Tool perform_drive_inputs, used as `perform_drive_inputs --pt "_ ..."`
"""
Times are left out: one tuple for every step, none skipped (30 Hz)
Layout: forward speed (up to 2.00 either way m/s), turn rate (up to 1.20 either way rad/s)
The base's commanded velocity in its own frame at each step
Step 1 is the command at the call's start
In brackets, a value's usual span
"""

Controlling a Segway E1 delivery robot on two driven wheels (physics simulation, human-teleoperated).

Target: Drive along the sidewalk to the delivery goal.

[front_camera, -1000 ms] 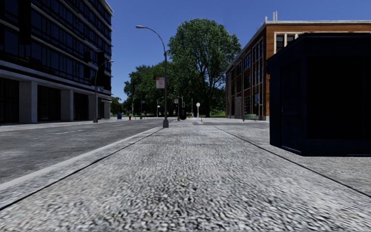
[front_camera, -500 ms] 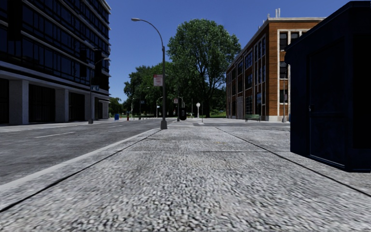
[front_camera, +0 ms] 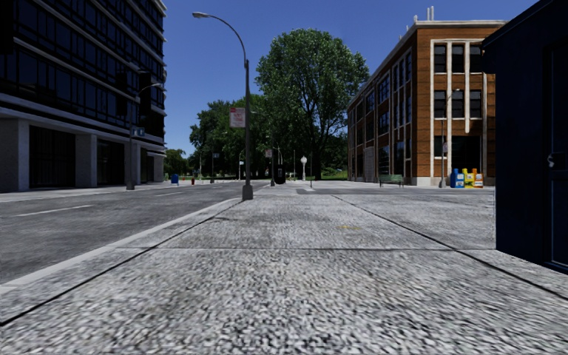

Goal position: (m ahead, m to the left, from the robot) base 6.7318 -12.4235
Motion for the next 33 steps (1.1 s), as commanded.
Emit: perform_drive_inputs --pt "2.0 0.0" --pt "2.0 0.0" --pt "2.0 0.0" --pt "2.0 0.0" --pt "2.0 -0.06" --pt "2.0 -0.14" --pt "2.0 -0.2" --pt "2.0 -0.2" --pt "2.0 -0.27" --pt "2.0 -0.3" --pt "2.0 -0.31" --pt "2.0 -0.31" --pt "2.0 -0.33" --pt "2.0 -0.36" --pt "1.99 -0.39" --pt "1.99 -0.39" --pt "1.92 -0.41" --pt "1.88 -0.43" --pt "1.85 -0.44" --pt "1.82 -0.44" --pt "1.81 -0.45" --pt "1.79 -0.45" --pt "1.77 -0.52" --pt "1.73 -0.61" --pt "1.67 -0.64" --pt "1.67 -0.64" --pt "1.65 -0.64" --pt "1.64 -0.65" --pt "1.64 -0.65" --pt "1.64 -0.65" --pt "1.64 -0.65" --pt "1.63 -0.65" --pt "1.63 -0.65"
